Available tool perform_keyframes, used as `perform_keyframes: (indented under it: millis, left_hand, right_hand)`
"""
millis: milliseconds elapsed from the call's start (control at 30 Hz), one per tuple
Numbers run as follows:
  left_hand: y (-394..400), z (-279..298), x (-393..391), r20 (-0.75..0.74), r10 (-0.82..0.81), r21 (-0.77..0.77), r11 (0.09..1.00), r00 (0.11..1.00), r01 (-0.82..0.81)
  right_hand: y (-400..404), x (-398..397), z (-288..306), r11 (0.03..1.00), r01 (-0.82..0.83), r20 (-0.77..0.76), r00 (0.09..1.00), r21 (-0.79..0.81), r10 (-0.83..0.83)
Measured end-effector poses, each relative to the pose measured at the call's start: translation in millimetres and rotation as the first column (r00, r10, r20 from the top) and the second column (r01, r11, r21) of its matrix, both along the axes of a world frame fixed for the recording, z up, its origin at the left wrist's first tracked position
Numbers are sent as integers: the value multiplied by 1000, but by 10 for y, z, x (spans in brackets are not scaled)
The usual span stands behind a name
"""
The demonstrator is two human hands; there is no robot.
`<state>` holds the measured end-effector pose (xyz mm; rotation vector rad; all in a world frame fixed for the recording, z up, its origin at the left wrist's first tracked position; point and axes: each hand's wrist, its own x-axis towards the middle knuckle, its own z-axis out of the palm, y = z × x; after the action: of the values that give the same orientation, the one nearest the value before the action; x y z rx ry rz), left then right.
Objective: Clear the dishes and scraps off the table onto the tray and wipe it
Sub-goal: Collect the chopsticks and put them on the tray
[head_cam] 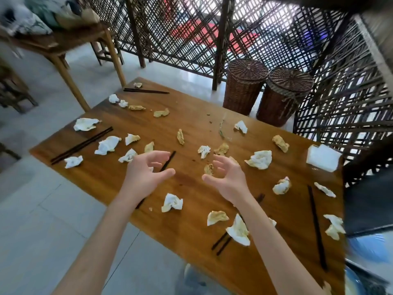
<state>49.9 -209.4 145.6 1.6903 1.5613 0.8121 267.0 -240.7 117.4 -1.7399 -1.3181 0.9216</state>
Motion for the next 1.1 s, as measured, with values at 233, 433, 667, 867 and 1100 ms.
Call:
perform_keyframes:
  millis: [233, 433, 667, 867, 1100]
  left_hand:
    - [679, -224, -299, -36, 31, -43, 999, 999, -32]
    - [1292, -470, -503, -64, -44, -95, 995, 997, 37]
    - [2076, -728, -897, -57, -254, -143, 959, 965, 244]
    - [2422, -1015, -1226, -39, -382, -244, 900, 923, 362]
    - [2504, -1317, -1275, -94, -444, -274, 872, 891, 406]
  right_hand:
    - [595, -232, -137, 997, -9, -19, 1000, -72, 7]
    - [995, -531, -327, 984, 59, 2, 998, -169, -59]
    - [1436, -1184, -719, 915, 243, 34, 969, -321, -245]
    - [1734, -1657, -1145, 790, 396, 161, 917, -468, -364]
    - [1944, -1922, -1506, 671, 540, 376, 840, -509, -390]
